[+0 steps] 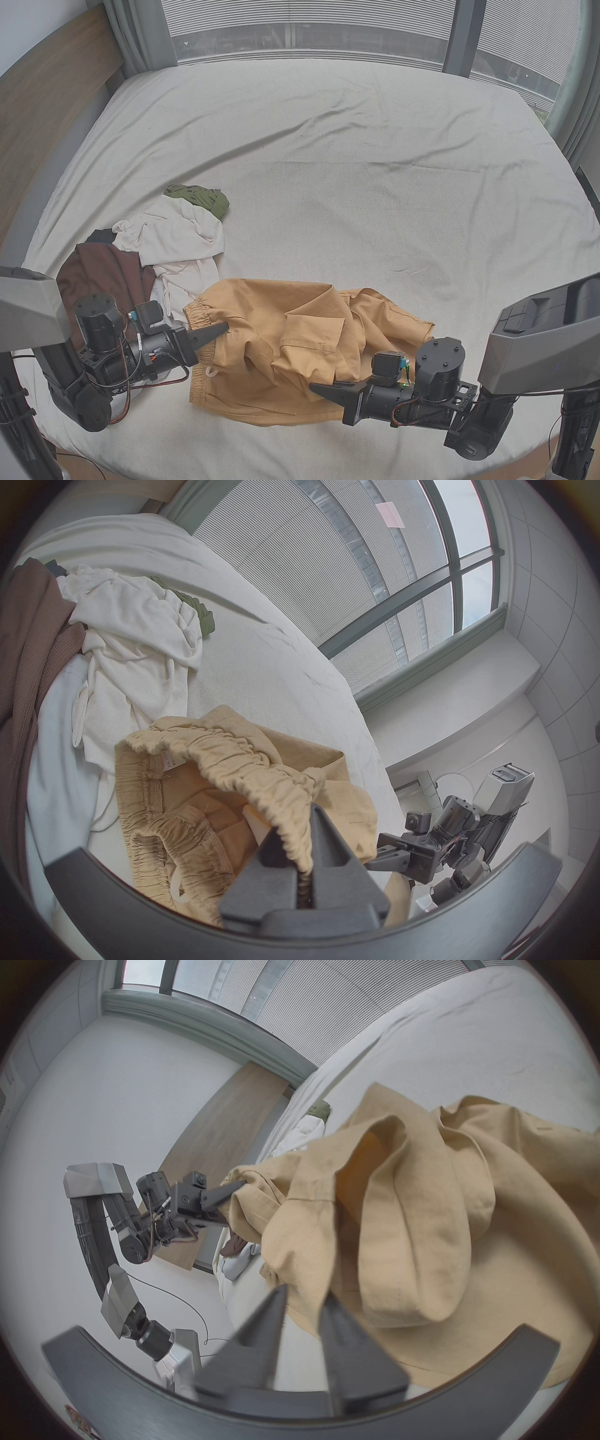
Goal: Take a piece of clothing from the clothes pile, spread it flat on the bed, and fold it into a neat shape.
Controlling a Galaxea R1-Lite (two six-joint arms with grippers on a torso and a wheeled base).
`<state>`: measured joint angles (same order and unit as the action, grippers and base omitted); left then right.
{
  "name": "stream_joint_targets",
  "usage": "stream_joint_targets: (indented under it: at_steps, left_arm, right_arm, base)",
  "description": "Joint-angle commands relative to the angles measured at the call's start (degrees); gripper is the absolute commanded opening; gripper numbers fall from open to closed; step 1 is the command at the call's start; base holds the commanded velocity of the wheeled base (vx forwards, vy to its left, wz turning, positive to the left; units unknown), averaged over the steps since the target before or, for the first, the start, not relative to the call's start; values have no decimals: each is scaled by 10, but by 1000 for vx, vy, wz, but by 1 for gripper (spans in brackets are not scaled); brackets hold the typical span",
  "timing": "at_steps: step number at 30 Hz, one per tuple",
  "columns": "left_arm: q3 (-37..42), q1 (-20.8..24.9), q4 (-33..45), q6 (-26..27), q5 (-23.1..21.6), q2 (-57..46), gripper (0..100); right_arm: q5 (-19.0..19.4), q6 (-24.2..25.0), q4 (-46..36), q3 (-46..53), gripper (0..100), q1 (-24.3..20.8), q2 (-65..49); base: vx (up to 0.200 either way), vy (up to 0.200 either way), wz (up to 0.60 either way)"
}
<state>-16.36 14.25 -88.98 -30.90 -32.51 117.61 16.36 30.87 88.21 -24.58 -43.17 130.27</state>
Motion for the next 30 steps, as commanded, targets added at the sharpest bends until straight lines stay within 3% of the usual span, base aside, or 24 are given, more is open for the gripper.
stream_joint_targets:
  at_steps: [1,12,20,30]
  left_arm:
    - [1,1,-1,0,0,2,0]
    - [1,1,-1,1,0,9,0]
    - [0,2,-1,1,0,9,0]
    - [-1,1,-1,1,0,4,0]
  right_arm:
    - [0,2,1,3,100,-1,-2]
    - [2,-1,-1,-12,100,23,-100]
    - [2,-2,-2,-38,100,32,-97]
    - [2,-5,-75,-122,100,30,-51]
  base:
    - [0,0,0]
    - [0,0,0]
    - [0,0,0]
    - [0,0,0]
